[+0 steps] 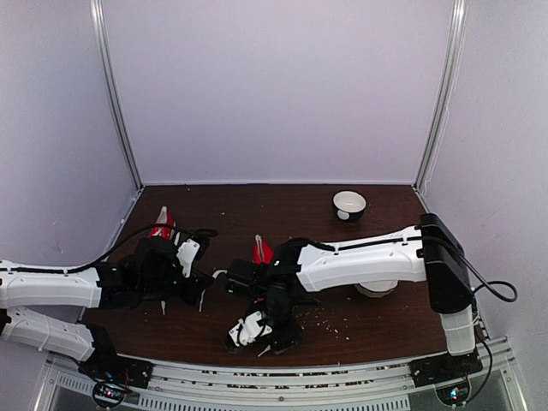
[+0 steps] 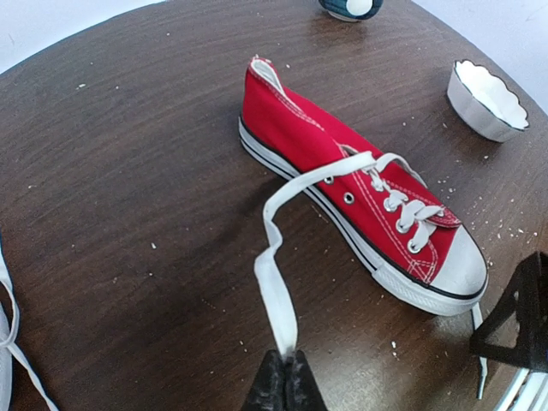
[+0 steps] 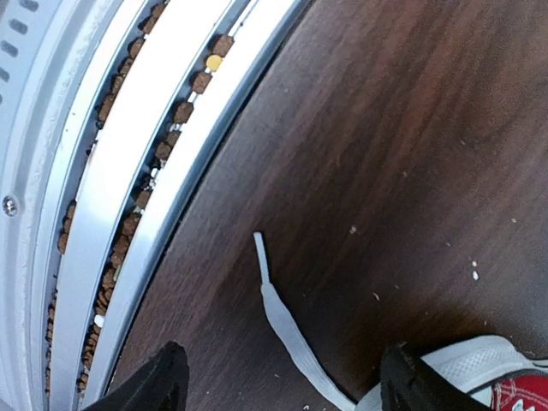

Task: Tie the shoes
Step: Pick up the shoelace from the center of the board.

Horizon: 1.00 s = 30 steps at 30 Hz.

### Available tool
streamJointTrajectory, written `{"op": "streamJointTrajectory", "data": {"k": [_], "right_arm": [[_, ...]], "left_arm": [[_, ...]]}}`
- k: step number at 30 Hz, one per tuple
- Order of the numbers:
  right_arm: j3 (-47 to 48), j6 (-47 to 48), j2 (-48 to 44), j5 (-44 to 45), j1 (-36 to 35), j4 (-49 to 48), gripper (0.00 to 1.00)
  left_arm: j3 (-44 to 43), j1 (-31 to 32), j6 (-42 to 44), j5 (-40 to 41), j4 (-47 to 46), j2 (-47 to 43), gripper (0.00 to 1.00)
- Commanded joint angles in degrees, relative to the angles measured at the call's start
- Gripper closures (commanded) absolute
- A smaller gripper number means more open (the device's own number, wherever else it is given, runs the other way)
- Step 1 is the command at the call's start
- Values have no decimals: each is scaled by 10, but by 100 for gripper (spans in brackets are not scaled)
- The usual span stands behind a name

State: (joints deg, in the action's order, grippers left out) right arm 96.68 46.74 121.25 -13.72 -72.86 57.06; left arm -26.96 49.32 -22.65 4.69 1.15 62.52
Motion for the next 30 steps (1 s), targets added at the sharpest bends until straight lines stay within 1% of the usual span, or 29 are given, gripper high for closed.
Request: {"op": "streamJointTrajectory", "data": {"k": [1, 4, 9, 11, 13, 16, 19, 21, 22, 27, 30], "right_arm": [[70, 66, 58, 64, -28, 114, 27], [73, 77, 74, 79, -40, 101, 31], [89, 71, 102, 101, -40, 91, 53], [91, 64, 109, 107, -39, 91, 65], [89, 58, 111, 110, -40, 90, 82], [77, 50, 108, 113, -43, 90, 100], [65, 23, 97, 114, -43, 79, 100], [41, 4, 73, 113, -41, 52, 100], [-12, -30, 20, 106, -31, -7, 100], [-142, -124, -123, 30, 29, -131, 100], [-230, -182, -217, 14, 73, -211, 100]], "left_arm": [[7, -2, -9, 11, -16, -15, 100], [6, -2, -9, 9, -17, -13, 100], [4, -3, -8, 8, -18, -7, 100], [4, -2, -7, 9, -19, -6, 100], [4, -2, -7, 11, -19, -6, 100], [4, -2, -6, 13, -18, -8, 100], [6, -2, -5, 14, -18, -12, 100], [6, -3, -5, 16, -18, -13, 100], [6, -2, -5, 17, -18, -13, 100], [5, -2, -4, 16, -17, -8, 100], [4, -2, -2, 19, -17, -4, 100]]}}
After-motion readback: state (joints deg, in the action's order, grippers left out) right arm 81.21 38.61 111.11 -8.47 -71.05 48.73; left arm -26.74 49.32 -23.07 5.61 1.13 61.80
